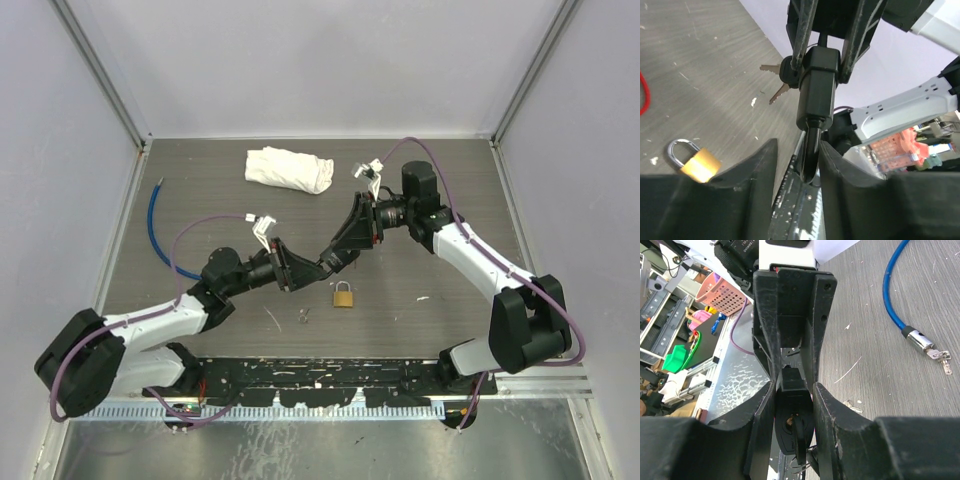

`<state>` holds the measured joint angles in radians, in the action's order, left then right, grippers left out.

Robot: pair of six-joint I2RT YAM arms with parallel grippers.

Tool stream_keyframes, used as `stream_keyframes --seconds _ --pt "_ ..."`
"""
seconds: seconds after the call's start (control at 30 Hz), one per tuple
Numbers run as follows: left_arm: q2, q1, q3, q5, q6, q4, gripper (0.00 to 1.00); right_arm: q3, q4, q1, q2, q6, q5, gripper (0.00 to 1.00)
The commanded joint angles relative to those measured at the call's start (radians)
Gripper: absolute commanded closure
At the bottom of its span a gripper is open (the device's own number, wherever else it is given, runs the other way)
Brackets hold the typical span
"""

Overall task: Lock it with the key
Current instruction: Remove the key from the lock.

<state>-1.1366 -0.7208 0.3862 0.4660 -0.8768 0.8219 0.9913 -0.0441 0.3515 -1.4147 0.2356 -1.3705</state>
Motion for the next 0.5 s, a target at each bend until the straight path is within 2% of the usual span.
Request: stream_keyframes --seconds 0.0,0.07,0.1,0.17,0.27,0.33,0.4,0.47 --pt "-0.049 -0.008 0.07 0.054 0.0 0.099 0.72 0.018 -0.038 0.001 0.012 0.011 -0.026 0.99" --pt "-0.056 -0.007 0.066 0.059 0.009 0.122 0.95 0.019 -0.019 0.0 0.016 -0.017 -0.024 0.99" --pt "-0.049 -0.005 0.06 0.054 0.023 0.125 0.99 0.025 0.001 0.0 0.016 -0.046 -0.023 0.99" --pt "-0.015 -0.004 0.053 0.039 0.072 0.08 1.0 0.04 0.065 -0.008 0.016 -0.112 -0.021 0.95" --pt "0.059 0.004 0.06 0.039 0.19 -0.078 1.0 0.069 0.146 -0.053 0.019 -0.186 -0.029 0.66" --pt "0.107 0.017 0.053 0.064 0.269 -0.16 1.0 0.109 0.312 -0.091 0.032 -0.308 0.003 0.49" --pt "0.138 0.024 0.042 0.107 0.334 -0.191 1.0 0.173 0.527 -0.099 0.037 -0.526 0.088 0.4" --pt "0.162 0.026 0.046 0.14 0.398 -0.225 1.0 0.21 0.639 -0.099 0.032 -0.67 0.135 0.37"
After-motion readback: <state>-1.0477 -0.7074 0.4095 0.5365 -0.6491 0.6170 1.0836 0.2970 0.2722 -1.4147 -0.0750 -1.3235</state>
